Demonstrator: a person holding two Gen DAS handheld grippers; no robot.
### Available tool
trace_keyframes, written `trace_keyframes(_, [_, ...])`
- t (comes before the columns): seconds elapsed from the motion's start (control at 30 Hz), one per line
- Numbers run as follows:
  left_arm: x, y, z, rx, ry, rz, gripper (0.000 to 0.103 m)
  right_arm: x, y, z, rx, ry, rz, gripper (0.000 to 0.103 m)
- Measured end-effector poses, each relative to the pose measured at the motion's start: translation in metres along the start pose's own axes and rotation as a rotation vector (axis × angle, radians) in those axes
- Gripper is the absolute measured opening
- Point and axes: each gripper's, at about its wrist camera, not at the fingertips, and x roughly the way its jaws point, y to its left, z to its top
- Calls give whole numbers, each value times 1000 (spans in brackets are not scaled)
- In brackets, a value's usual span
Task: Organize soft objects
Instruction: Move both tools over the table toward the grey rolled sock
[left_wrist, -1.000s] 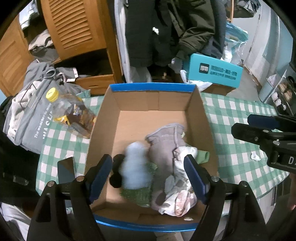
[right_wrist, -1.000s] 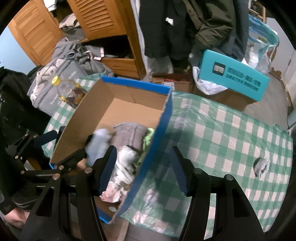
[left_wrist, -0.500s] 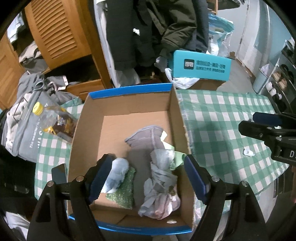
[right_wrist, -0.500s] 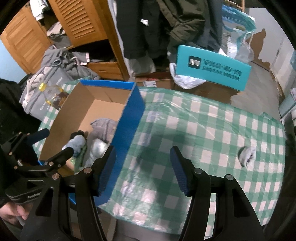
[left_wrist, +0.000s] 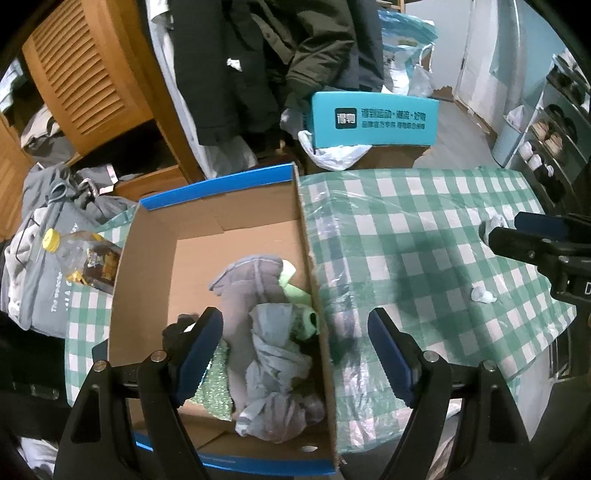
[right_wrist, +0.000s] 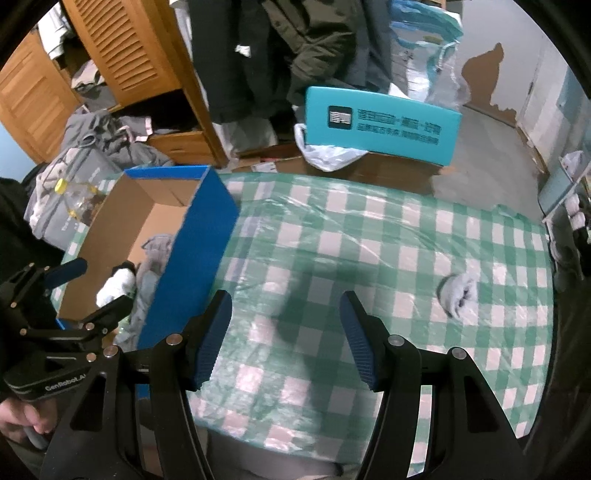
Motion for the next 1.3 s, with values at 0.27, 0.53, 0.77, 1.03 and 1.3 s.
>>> trace_keyframes(0.27, [8,-24,4,32,20,-5,82,0,-25,-12,22,8,-32,60])
trace_keyframes(0.53, [18,-48,7,64,48,-27,82,5,-50,-18,53,27,-83,60])
trace_keyframes(0.77, [32,-60,11,63,81,-46,82,10,-79,-22,87,44,-131,61])
trace_keyframes(1.03, [52,-78,21,61,117,-60,82,24,-114,-22,108,87,-193,61])
trace_keyframes(1.3, [74,-95,31,69,151,-58,82,46,-150,-11,110,127,-226,61])
